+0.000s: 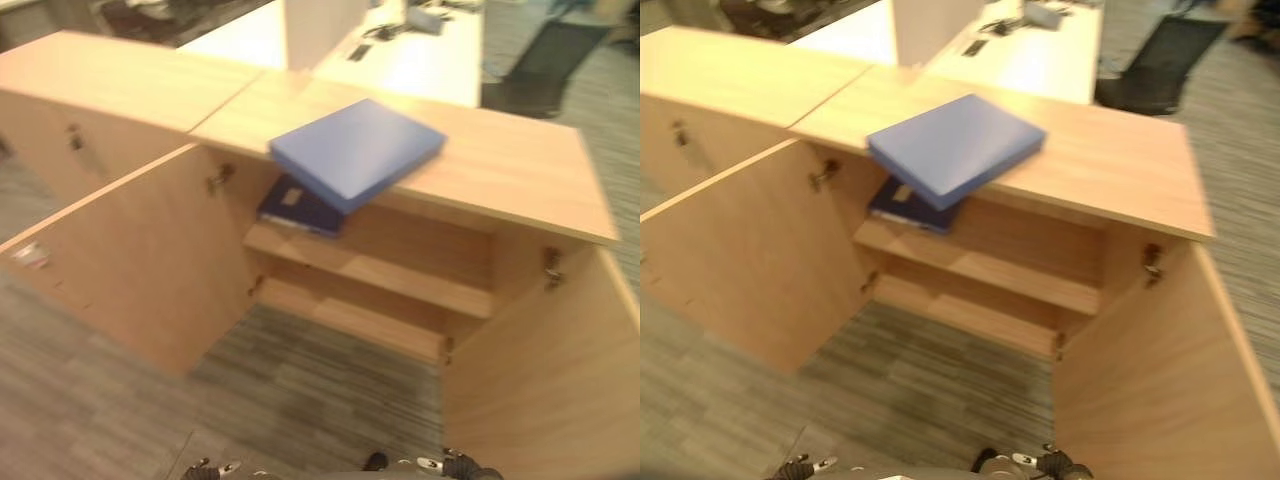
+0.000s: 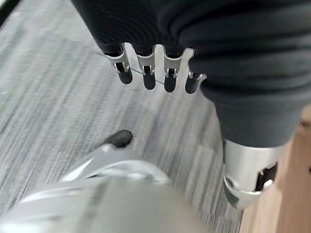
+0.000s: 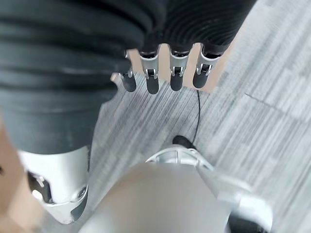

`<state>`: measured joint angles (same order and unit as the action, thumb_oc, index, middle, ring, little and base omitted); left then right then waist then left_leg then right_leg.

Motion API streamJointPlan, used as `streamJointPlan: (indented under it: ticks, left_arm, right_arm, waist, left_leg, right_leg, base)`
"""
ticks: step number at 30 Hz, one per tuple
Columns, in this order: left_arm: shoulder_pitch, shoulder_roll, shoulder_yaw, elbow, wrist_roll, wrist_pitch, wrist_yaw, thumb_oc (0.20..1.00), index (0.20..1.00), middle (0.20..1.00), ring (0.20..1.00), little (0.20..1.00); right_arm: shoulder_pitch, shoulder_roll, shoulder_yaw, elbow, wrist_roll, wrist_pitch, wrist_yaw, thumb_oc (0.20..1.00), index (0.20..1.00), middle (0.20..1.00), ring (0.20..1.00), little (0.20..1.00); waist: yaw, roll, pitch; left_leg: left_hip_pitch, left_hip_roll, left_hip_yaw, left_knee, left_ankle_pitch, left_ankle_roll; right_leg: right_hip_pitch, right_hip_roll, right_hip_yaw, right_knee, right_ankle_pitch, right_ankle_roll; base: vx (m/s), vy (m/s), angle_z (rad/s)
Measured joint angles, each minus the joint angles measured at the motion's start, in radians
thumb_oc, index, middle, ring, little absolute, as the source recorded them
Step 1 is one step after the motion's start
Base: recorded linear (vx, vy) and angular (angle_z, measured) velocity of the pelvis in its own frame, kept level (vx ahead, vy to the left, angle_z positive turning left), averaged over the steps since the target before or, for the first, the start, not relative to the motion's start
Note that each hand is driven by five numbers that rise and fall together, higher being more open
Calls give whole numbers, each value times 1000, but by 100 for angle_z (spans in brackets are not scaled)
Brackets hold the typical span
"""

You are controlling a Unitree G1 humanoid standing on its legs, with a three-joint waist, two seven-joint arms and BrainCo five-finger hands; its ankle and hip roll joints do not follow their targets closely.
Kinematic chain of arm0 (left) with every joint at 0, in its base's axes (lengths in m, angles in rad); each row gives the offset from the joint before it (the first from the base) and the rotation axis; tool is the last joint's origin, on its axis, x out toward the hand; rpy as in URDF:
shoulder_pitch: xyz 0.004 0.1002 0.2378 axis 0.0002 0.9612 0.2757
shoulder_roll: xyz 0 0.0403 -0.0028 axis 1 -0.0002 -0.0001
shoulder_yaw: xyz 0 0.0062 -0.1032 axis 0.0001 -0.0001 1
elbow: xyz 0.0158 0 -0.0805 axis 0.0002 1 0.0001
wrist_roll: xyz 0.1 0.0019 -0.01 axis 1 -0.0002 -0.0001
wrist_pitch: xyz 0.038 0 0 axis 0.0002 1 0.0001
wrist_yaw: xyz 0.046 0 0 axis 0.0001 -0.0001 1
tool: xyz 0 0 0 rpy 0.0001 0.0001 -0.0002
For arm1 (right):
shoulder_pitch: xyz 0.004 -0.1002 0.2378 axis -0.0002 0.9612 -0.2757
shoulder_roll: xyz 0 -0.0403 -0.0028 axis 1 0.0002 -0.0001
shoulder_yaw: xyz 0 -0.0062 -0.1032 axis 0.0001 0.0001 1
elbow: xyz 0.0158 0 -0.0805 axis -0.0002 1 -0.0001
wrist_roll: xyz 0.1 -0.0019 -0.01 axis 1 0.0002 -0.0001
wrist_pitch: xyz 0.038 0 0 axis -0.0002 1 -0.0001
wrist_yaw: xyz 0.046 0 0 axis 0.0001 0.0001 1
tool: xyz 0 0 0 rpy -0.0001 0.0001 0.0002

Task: Put the empty folder in the office cabinet

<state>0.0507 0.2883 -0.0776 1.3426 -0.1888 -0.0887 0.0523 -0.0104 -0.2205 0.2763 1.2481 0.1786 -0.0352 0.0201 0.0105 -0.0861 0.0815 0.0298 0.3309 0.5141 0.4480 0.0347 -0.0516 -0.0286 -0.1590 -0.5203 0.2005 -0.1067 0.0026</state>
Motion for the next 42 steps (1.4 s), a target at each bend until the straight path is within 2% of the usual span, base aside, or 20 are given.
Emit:
streamJointPlan:
  ticks: [2,3,10,13,16,17,18,19,20,21,23,24,25,26,27,28,29,33,36,42]
  left_arm:
    - [-1,-5,-3,-62,-32,-9,7,1000,1000,1000,1000,1000]
    - [-1,-15,-1,-88,-41,-14,5,1000,1000,1000,1000,1000]
    - [-19,-85,-13,-83,-89,-26,18,1000,1000,1000,1000,1000]
    - [-40,-97,-20,-79,-103,-26,20,1000,1000,1000,1000,1000]
    - [-26,-141,-56,-96,-105,-41,23,1000,1000,1000,1000,1000]
    - [-42,-119,-126,-77,-96,-41,18,1000,1000,1000,1000,1000]
    - [-36,-82,-158,-68,-95,-38,20,1000,1000,1000,1000,1000]
    - [-41,-12,-150,-76,-86,-31,20,1000,1000,1000,1000,1000]
    - [-49,20,-149,-130,-60,-23,14,1000,1000,1000,1000,1000]
    - [-53,9,-161,-170,-58,-31,7,1000,1000,1000,1000,1000]
    - [-83,-29,-147,-147,-59,-42,5,1000,1000,1000,1000,1000]
    - [-111,-26,-149,-142,-59,-42,3,1000,1000,1000,1000,1000]
    - [-129,16,-150,-169,-60,-44,1,1000,1000,1000,1000,1000]
    - [-113,20,-150,-174,-60,-47,3,1000,1000,1000,1000,1000]
    - [-93,6,-158,-176,-60,-44,4,1000,1000,1000,1000,1000]
    - [-89,7,-155,-155,-60,-34,2,1000,1000,1000,1000,1000]
    - [-75,-20,-152,-153,-60,-29,3,1000,1000,1000,1000,1000]
    - [37,-22,-150,-289,-71,-23,4,1000,1000,1000,1000,1000]
    - [13,0,-159,-366,-93,-36,-4,1000,1000,1000,1000,1000]
    - [20,-13,-167,-487,-109,-25,-48,1000,1000,1000,1000,1000]
  right_arm:
    - [-27,-7,15,1,13,3,-3,1000,1000,1000,1000,1000]
    - [-37,-12,41,1,32,1,-7,1000,1000,1000,1000,1000]
    - [-57,-66,64,-21,47,-6,-19,1000,1000,1000,1000,1000]
    - [-53,-90,41,-21,49,-4,-20,1000,1000,1000,1000,1000]
    - [-2,-161,-56,-41,50,-2,-15,1000,1000,1000,1000,1000]
    - [33,-139,-362,-67,88,-20,-26,1000,1000,1000,1000,1000]
    - [45,-156,-373,-60,117,-12,-39,1000,1000,1000,1000,1000]
    - [-24,-130,-206,-61,119,7,-40,1000,1000,1000,1000,1000]
    - [-112,-90,-144,-69,121,2,-20,1000,1000,1000,1000,1000]
    - [-130,-89,-134,-68,127,0,-20,1000,1000,1000,1000,1000]
    - [-129,-89,-88,-69,157,-12,-20,1000,1000,1000,1000,1000]
    - [-129,-70,-64,-63,157,-19,-21,1000,1000,1000,1000,1000]
    - [-129,-32,-52,-52,157,-20,-19,1000,1000,1000,1000,1000]
    - [-115,-26,-40,-34,158,-26,-19,1000,1000,1000,1000,1000]
    - [-105,-48,-41,-33,159,-28,-19,1000,1000,1000,1000,1000]
    - [-109,-34,-46,-23,173,-25,-32,1000,1000,1000,1000,1000]
    - [-97,-44,-57,-16,187,-25,-34,1000,1000,1000,1000,1000]
    - [-74,-35,-80,-33,195,-28,-32,1000,1000,1000,1000,1000]
    - [-81,-41,-82,-20,196,-28,-42,1000,1000,1000,1000,1000]
    - [-37,-65,-84,-31,195,-19,-38,1000,1000,1000,1000,1000]
  waist:
    - [45,15,18]
    - [52,16,24]
    - [26,75,20]
    - [10,114,26]
    - [-4,221,-3]
    - [1,159,38]
    - [-3,168,34]
    - [32,121,62]
    - [58,116,81]
    - [51,139,73]
    - [40,210,65]
    - [31,155,82]
    - [18,34,107]
    - [22,29,90]
    - [10,81,68]
    - [21,23,81]
    - [6,45,91]
    - [41,84,71]
    - [47,9,89]
    - [-9,74,24]
  left_leg:
    - [-169,95,-174,315,112,-25]
    - [-208,67,-253,315,60,-49]
    - [-99,-37,-540,-549,98,-127]
    - [-112,-28,-537,-547,117,-151]
    - [-21,-40,-414,-502,159,-127]
    - [-49,-244,-328,-397,0,33]
    - [-30,-339,-282,-431,-35,107]
    - [-20,-373,-220,-398,-41,71]
    - [-55,-394,-225,-342,-93,117]
    - [-34,-410,-232,-374,-90,131]
    - [-6,-368,-286,-427,-76,16]
    - [-37,-378,-336,-357,-60,-179]
    - [-149,-454,-375,-133,-53,-164]
    - [-158,-366,-379,-169,-106,-55]
    - [-142,-262,-398,-277,-87,-72]
    - [-125,-346,-373,-286,-89,7]
    - [-115,-351,-358,-309,-74,38]
    - [-130,-346,-323,-280,-33,-55]
    - [-233,-341,-366,-83,-40,5]
    - [21,-275,-422,-531,-21,-2]
  right_leg:
    - [13,61,87,-31,14,-71]
    - [17,72,100,-61,39,-68]
    - [83,173,254,-206,76,-26]
    - [101,185,256,-225,79,-27]
    - [135,109,242,-195,52,65]
    - [72,-107,182,8,0,76]
    - [21,-196,130,92,10,51]
    - [-31,-272,111,134,-1,95]
    - [-69,-336,-57,189,129,97]
    - [-98,-336,-83,288,85,107]
    - [-105,-78,74,279,-33,69]
    - [-114,2,124,257,-41,31]
    - [-128,-39,188,243,-24,22]
    - [-153,45,287,216,-56,82]
    - [-164,110,267,211,-53,83]
    - [-175,85,293,215,-80,-8]
    - [-156,83,319,214,-79,-39]
    - [-128,143,249,254,-144,-89]
    - [0,133,232,14,-71,-139]
    - [85,202,250,-202,53,-87]
  base:
    - [64,11,-145]
    - [123,308,-111]
    - [106,363,-69]
    - [83,422,-24]
    - [174,965,26]
    - [-18,706,21]
    - [-23,652,-67]
    - [35,691,-152]
    - [134,540,-157]
    - [118,309,-70]
    - [76,90,53]
    - [23,34,114]
    - [-2,6,102]
    - [61,-22,75]
    - [83,-54,37]
    - [86,-97,50]
    - [45,-157,25]
    - [-20,-64,-6]
    - [95,91,-4]
    - [142,117,-8]
